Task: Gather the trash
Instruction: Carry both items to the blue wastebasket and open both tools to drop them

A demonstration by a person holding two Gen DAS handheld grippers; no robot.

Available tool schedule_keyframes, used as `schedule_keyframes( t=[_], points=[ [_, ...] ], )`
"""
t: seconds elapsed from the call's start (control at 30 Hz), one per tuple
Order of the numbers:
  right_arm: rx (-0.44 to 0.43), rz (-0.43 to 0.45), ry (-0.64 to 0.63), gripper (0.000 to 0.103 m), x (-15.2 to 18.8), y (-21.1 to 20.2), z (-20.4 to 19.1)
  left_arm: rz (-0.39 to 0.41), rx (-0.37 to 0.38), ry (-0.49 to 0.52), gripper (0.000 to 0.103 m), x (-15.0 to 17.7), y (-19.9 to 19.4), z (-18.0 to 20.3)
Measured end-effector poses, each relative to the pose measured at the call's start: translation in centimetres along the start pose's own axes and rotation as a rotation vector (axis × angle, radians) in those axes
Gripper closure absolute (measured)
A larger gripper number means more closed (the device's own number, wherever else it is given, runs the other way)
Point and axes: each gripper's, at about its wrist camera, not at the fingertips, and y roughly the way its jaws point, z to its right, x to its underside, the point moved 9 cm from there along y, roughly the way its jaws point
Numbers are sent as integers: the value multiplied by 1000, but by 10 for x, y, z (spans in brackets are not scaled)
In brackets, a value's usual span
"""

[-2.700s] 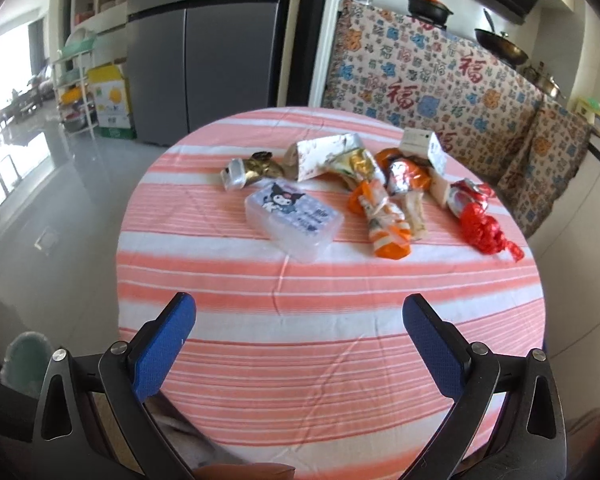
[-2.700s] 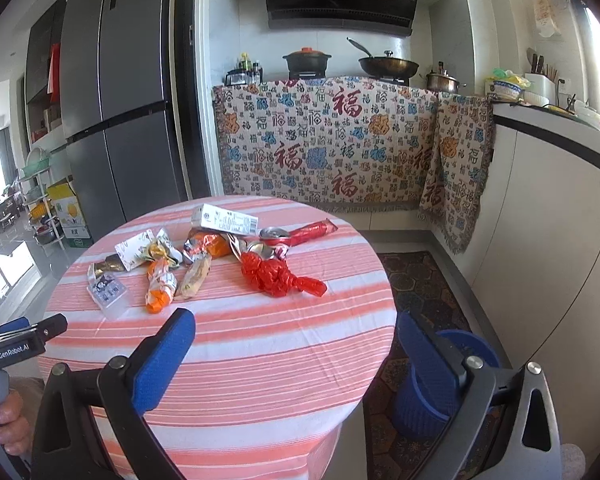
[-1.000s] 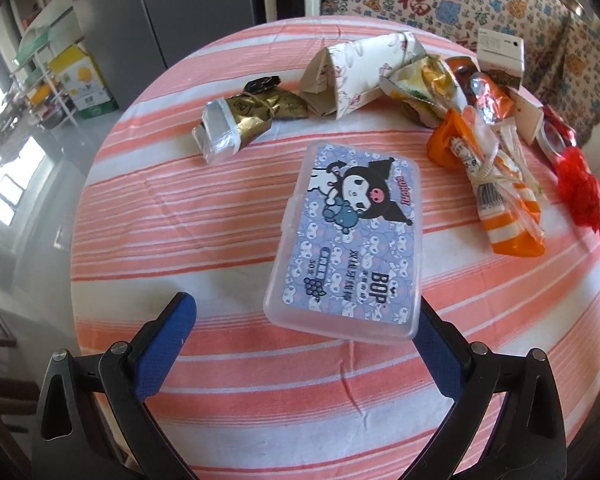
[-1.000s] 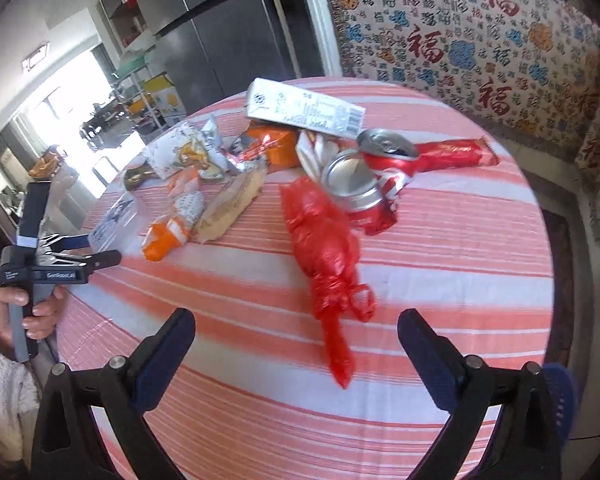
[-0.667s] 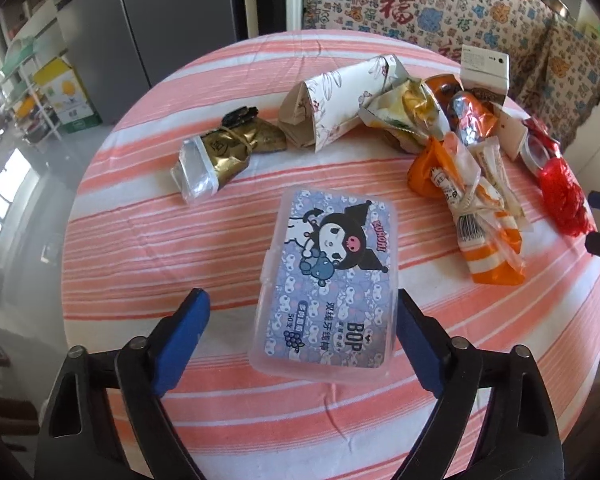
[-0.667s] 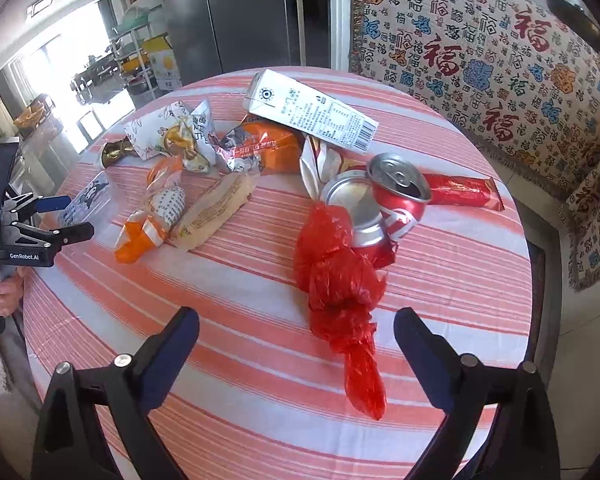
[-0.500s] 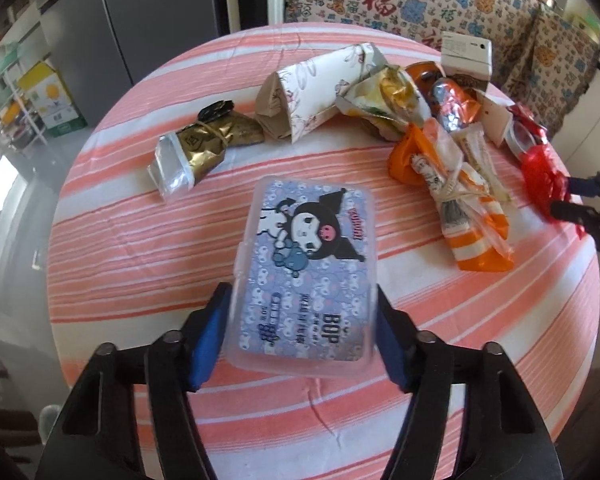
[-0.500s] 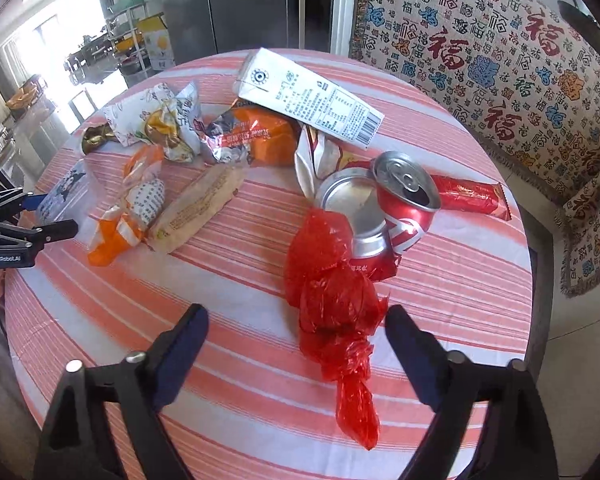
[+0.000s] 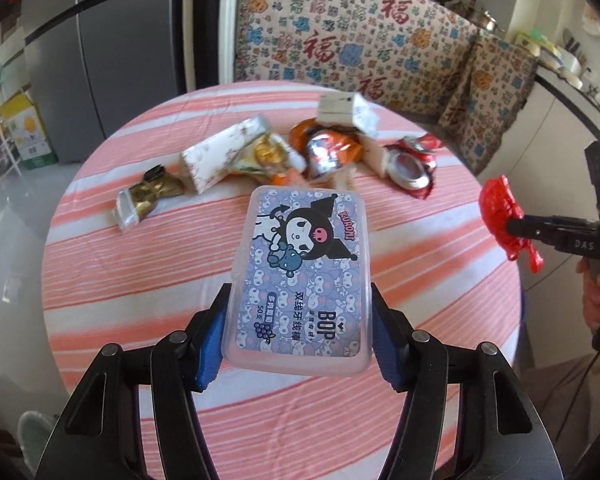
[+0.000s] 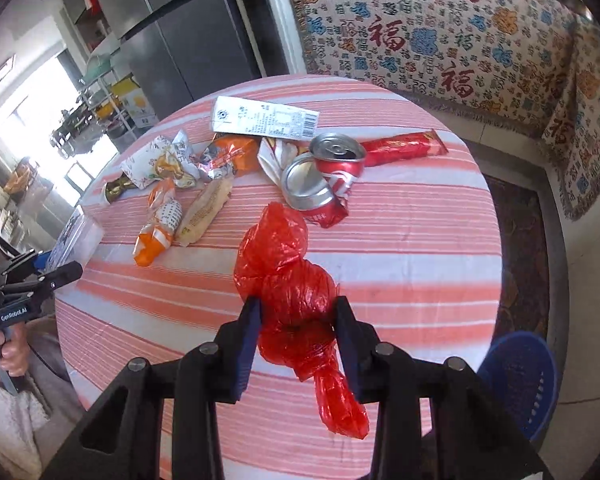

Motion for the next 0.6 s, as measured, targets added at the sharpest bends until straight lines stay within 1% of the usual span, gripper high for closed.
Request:
schedule_keyframes(
  t=[0.1,0.17,0.2,0.27,0.37,0.5,0.57,0.6],
  points=[
    [16,30,94,66,9,-23,31,23,76,36,40,-9,-5,52],
    [55,61,155,66,13,-42,61,34,134,70,40,-13,-5,92],
    [80,79,186,66,14,-52,80,35,160,86,40,-17,-4,108],
    [121,106,257,66,22,-71,117,29,219,117,40,-22,4,151],
    [188,131,361,66,40,-95,174,6,302,162,40,-25,19,216],
    [250,122,486,66,70,-106,242,-33,397,216,40,-25,43,299],
    [266,115,546,66,84,-105,269,-53,429,242,40,-23,61,339],
    [275,113,572,66,90,-104,282,-60,437,249,40,-20,65,352]
  ],
)
